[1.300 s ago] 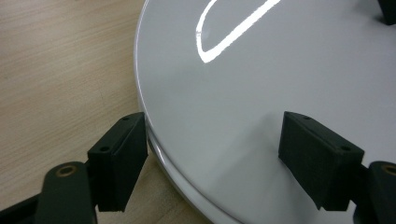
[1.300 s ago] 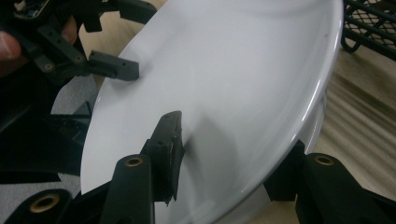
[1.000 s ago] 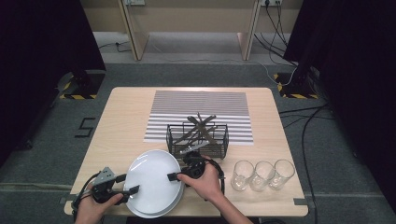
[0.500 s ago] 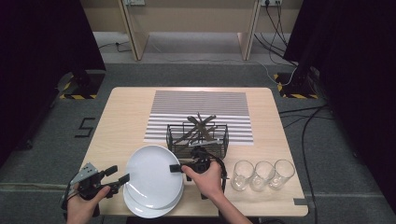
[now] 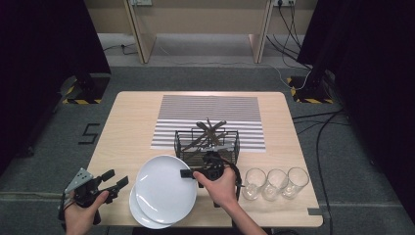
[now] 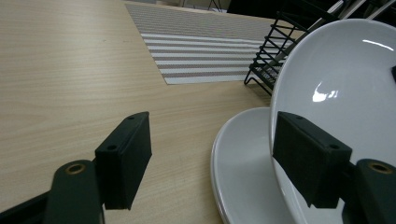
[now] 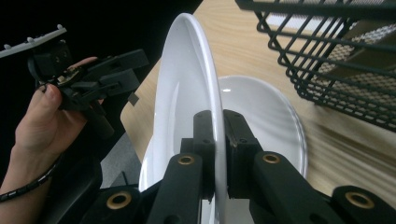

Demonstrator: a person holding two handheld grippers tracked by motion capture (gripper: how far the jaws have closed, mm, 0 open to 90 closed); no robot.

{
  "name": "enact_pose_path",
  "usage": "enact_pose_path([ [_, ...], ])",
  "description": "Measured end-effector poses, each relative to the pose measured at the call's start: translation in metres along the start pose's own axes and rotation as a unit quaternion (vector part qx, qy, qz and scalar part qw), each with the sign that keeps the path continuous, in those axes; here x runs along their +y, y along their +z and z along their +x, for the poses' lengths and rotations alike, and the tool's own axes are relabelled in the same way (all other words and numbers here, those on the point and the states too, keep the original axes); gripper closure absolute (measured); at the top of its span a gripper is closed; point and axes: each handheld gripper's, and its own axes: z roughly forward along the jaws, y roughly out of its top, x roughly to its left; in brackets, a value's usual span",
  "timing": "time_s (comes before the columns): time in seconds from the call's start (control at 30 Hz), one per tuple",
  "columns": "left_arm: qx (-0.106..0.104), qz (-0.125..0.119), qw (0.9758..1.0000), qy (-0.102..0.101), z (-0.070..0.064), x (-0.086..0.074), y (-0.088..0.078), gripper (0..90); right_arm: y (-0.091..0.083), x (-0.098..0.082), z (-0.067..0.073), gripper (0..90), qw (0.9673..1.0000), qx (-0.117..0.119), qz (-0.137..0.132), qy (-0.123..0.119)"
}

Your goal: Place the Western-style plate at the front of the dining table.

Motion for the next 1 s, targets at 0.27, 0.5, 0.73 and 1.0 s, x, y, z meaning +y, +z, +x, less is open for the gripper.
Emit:
enact_pose_path([
  [0.27, 0.025, -0.008, 0.9997, -0.001, 0.005, -0.004, -0.002, 27.7, -0.019, 0.005, 0.008, 85.1, 0.9992, -0.01, -0.031, -0.023],
  [0.5, 0.033, -0.005, 0.9994, 0.008, 0.006, -0.008, 0.002, 27.6, -0.033, 0.007, 0.011, 85.1, 0.9981, -0.016, -0.047, -0.036],
  [0.73, 0.039, 0.004, 0.9991, 0.013, 0.004, -0.011, 0.007, 27.7, -0.052, 0.01, 0.014, 85.2, 0.9967, -0.022, -0.066, -0.042],
  [1.0, 0.045, -0.001, 0.9988, 0.022, 0.004, -0.009, 0.011, 27.7, -0.069, 0.014, 0.016, 85.2, 0.9949, -0.024, -0.087, -0.045],
])
